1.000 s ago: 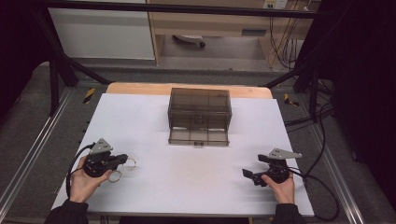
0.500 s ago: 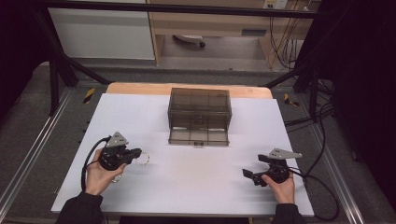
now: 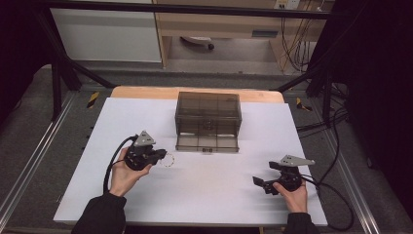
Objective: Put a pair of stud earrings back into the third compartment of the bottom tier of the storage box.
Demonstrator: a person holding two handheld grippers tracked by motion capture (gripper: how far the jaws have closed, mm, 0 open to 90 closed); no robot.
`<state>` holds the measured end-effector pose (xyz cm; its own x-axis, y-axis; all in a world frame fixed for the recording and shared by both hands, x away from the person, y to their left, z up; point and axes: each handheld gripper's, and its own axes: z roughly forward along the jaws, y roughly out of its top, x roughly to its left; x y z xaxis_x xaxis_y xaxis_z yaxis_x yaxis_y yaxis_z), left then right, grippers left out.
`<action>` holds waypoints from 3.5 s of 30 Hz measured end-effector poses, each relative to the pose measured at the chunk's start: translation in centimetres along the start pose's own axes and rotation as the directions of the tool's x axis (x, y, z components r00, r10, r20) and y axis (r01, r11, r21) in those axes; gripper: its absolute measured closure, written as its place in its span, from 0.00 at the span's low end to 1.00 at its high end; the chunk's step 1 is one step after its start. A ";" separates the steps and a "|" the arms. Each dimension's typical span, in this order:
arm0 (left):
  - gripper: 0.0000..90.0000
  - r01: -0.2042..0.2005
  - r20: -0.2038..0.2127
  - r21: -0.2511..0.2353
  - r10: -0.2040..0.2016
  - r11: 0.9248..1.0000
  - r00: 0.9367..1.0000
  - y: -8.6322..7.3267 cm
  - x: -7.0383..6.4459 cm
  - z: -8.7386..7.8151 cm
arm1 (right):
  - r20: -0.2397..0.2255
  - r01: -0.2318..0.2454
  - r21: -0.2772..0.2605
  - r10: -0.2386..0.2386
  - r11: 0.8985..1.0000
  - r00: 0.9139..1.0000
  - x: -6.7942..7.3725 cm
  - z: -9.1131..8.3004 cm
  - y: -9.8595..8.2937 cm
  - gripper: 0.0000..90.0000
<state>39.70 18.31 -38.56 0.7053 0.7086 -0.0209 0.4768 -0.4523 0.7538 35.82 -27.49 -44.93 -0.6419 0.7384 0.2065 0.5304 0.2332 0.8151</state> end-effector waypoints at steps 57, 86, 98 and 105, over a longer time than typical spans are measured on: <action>0.96 -0.067 0.028 0.002 0.067 0.998 0.997 10.5 -5.9 11.7 | 0.002 0.001 -0.003 -0.001 1.000 1.000 0.0 -0.1 0.0 0.01; 0.96 -0.062 0.000 0.054 0.062 0.997 0.998 10.9 -6.6 18.3 | -0.003 0.003 -0.004 -0.003 1.000 1.000 0.0 -0.1 0.0 0.01; 0.83 -0.090 0.037 0.055 0.088 0.994 0.995 10.9 -7.1 17.0 | -0.003 0.002 -0.006 -0.002 1.000 1.000 0.0 -0.1 0.0 0.01; 0.63 -0.102 0.063 0.036 0.100 0.994 0.993 10.4 -7.1 13.8 | -0.002 0.001 -0.010 -0.001 1.000 1.000 0.0 -0.1 0.0 0.01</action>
<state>46.88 1.12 -39.67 0.7809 0.6245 0.0129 0.4210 -0.5414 0.7277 35.76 -27.60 -44.84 -0.6431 0.7373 0.2070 0.5245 0.2272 0.8206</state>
